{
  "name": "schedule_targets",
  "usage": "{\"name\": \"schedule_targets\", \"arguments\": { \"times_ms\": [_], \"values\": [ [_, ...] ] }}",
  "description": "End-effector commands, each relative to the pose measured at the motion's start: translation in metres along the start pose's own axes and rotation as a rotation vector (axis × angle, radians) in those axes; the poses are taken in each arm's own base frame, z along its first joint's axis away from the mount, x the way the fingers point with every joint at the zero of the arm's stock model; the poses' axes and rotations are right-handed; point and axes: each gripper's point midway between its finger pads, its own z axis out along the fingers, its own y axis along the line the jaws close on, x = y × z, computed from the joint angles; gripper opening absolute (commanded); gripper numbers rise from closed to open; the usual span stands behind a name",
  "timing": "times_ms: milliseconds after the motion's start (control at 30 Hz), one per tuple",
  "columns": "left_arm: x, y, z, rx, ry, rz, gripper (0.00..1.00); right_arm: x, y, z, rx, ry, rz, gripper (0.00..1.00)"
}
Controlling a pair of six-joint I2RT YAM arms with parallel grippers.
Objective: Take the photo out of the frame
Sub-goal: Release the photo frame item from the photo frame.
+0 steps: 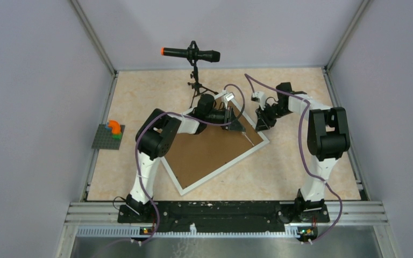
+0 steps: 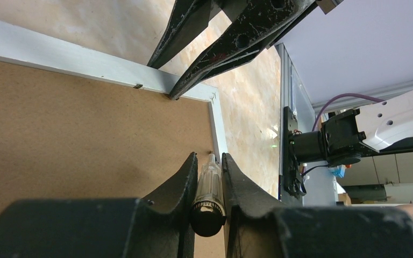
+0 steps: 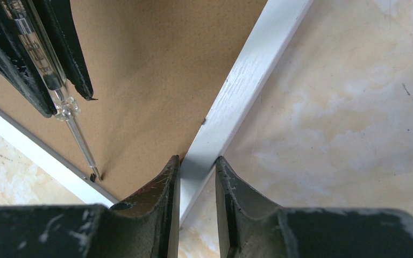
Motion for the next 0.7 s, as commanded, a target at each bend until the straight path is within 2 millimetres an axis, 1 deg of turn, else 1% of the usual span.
{"name": "schedule_targets", "arguments": {
  "times_ms": [0,100,300,667],
  "values": [
    [-0.007,-0.003,-0.004,0.009,0.002,0.012,0.00,0.015,-0.024,0.011,0.061,0.055,-0.082,0.00],
    [-0.014,-0.008,-0.009,0.015,-0.006,0.019,0.00,0.015,-0.024,0.009,0.064,0.058,-0.085,0.00],
    [-0.013,-0.017,-0.011,0.045,0.010,-0.014,0.00,0.015,-0.024,0.010,0.063,0.058,-0.086,0.00],
    [-0.009,-0.009,-0.005,0.033,0.004,-0.027,0.00,0.015,-0.023,0.010,0.059,0.055,-0.084,0.00]
  ]
}}
